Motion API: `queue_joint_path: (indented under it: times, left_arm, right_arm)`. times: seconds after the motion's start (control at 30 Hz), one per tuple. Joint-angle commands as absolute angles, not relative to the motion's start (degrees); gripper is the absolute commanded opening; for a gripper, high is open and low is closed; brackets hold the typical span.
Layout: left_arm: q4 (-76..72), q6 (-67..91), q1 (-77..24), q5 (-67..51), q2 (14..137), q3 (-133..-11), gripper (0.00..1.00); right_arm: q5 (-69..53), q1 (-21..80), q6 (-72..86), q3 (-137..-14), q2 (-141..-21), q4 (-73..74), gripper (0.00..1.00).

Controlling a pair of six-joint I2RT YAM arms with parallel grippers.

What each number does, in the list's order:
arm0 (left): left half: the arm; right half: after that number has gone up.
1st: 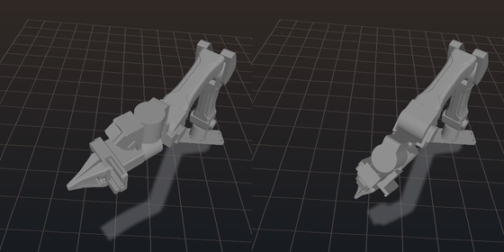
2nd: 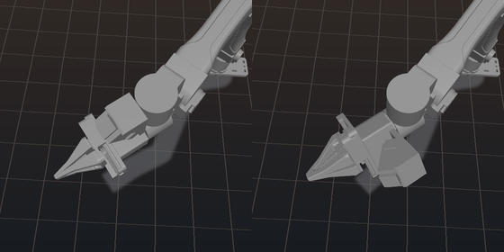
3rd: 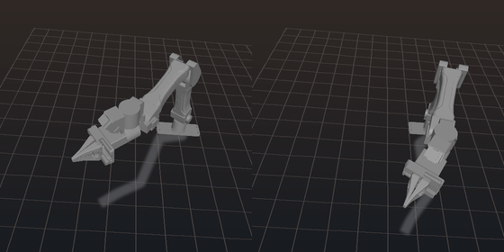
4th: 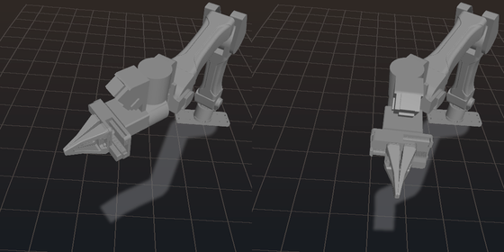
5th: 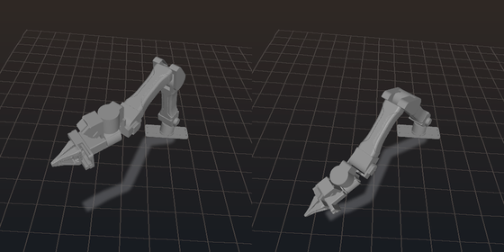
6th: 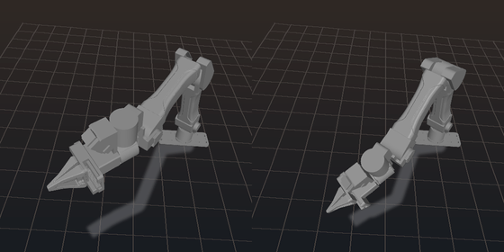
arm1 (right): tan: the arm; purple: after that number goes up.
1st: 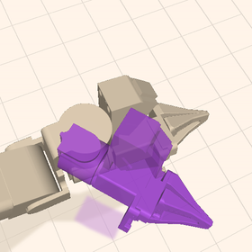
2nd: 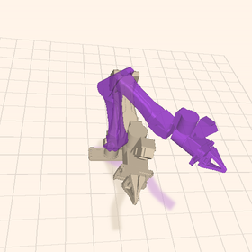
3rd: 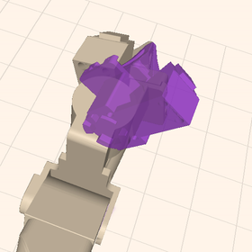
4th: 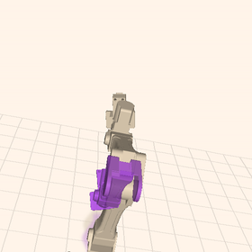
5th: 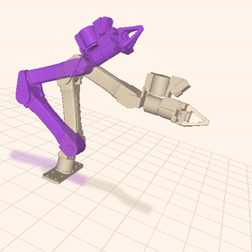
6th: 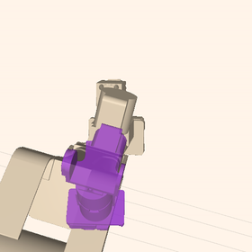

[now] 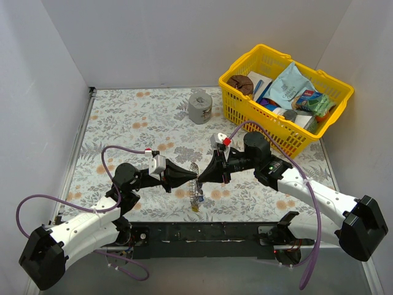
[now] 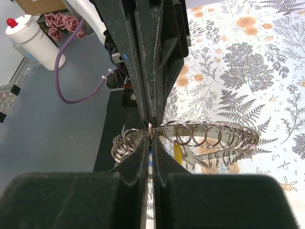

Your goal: Put the keys on the keyring

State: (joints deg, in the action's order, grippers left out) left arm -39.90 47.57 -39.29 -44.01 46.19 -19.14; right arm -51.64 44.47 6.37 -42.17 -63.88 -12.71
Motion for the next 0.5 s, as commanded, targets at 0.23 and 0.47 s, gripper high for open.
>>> queue_joint_path:
  times: [0.23, 0.47]
  left_arm:
    - [-41.75, 47.55, -39.46, -44.74, 45.27, -22.41, 0.00]
    - [-39.56, 46.50, -39.46, -44.82, 44.91, -22.94, 0.00]
  right_arm:
    - [-50.36, 44.74, 6.33, -43.24, -63.02, -14.33, 0.01]
    - [-49.31, 44.74, 5.63, -43.50, -62.40, -12.58, 0.01]
